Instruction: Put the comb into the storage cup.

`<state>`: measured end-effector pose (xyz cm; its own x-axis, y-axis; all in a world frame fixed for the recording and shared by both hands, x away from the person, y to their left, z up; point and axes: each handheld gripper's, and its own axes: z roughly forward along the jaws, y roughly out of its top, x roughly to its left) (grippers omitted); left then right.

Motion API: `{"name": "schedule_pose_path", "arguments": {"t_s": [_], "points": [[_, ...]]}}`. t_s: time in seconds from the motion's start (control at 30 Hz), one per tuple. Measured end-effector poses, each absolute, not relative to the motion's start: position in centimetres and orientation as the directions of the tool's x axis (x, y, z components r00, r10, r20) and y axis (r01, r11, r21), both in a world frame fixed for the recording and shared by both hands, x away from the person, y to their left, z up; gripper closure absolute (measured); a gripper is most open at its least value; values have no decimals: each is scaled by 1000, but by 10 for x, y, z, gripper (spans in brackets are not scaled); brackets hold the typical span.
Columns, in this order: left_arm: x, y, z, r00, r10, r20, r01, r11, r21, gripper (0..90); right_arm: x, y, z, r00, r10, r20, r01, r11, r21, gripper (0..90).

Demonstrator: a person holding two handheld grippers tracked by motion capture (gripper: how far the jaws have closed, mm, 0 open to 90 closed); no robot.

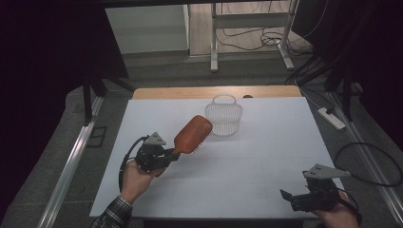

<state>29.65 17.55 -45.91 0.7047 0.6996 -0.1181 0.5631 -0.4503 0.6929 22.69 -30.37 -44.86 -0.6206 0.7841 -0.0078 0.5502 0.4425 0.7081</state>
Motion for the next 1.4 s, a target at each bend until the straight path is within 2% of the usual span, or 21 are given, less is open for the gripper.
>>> {"name": "schedule_pose_path", "arguments": {"t_s": [0.37,0.77,1.4], "points": [[284,176,-455,705,699,-116,548,-434,715,718,230,-295,-443,-657,754,-3,501,439,746,0],[271,172,-453,718,686,-117,530,-430,731,718,241,-278,-430,-695,710,115,497,359,790,0],[266,164,-449,748,652,-122,498,-430,753,717,269,-244,-421,-719,656,231,516,280,810,0]]}}
